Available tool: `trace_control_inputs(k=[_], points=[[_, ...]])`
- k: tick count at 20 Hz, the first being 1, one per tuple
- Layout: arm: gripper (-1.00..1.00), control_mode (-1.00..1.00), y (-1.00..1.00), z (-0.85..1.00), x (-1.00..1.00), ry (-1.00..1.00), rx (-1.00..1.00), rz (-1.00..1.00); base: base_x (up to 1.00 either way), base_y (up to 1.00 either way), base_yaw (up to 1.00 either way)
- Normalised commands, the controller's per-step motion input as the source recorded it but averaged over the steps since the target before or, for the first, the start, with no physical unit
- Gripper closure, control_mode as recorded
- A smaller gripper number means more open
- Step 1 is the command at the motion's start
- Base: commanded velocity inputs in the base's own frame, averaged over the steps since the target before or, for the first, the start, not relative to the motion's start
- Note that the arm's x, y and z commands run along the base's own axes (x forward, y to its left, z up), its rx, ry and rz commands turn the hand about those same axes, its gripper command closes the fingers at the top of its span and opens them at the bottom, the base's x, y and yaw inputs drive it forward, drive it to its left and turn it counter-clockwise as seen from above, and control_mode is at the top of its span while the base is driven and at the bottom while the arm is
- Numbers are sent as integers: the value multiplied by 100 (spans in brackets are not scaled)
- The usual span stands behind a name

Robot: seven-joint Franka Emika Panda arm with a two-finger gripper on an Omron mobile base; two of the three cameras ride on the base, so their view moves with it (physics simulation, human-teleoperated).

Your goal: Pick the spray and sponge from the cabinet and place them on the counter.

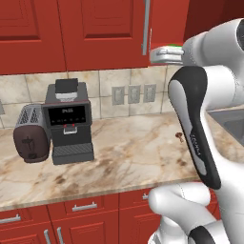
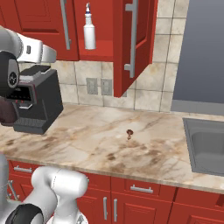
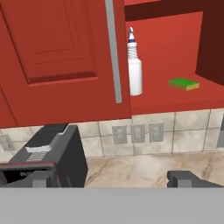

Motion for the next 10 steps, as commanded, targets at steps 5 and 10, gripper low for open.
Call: trace_control_inputs(k=[5,10], points=[[-100,-100,8,12,32,2,-10,0,0,0,0],[-100,-100,15,0,41,0,-5,0,0,0,0]])
